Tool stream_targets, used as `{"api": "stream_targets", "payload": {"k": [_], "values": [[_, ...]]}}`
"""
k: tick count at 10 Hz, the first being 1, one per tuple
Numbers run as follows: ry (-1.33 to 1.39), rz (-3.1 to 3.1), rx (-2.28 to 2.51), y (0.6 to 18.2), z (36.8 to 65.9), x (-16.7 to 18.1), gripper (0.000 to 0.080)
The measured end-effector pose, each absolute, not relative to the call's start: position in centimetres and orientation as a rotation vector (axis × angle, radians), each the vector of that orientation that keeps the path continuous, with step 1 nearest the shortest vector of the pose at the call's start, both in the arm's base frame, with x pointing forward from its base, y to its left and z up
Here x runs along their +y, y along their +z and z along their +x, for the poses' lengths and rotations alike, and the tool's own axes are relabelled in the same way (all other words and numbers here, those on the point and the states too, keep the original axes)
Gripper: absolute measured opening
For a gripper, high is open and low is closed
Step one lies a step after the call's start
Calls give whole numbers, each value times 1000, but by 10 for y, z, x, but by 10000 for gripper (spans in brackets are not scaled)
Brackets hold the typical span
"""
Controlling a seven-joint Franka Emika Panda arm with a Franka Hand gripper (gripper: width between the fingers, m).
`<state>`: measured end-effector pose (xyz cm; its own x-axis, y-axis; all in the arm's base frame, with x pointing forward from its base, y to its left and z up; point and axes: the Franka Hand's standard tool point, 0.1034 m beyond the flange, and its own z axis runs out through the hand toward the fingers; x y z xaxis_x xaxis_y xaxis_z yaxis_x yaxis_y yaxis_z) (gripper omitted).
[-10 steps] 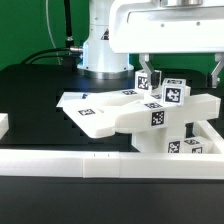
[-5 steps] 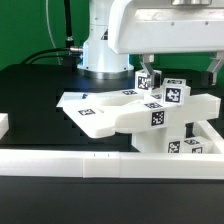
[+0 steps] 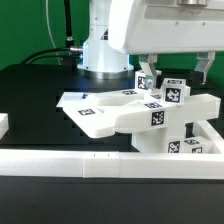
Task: Assemble chair
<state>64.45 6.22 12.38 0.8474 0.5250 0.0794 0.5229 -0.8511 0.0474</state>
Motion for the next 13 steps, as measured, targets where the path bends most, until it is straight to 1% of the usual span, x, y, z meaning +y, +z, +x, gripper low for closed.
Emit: {"api": "stream_targets", "payload": {"k": [3, 8, 9, 10, 11, 13], "values": [[115, 2854, 1158, 123, 644, 58, 649], [69, 2654, 1469, 123, 644, 57, 649], [68, 2667, 1447, 122, 643, 57, 434], [66, 2671, 1441, 121, 643, 58, 434], [67, 2674, 1434, 121, 643, 58, 281], [70, 2701, 1385, 121, 643, 57, 281]]}}
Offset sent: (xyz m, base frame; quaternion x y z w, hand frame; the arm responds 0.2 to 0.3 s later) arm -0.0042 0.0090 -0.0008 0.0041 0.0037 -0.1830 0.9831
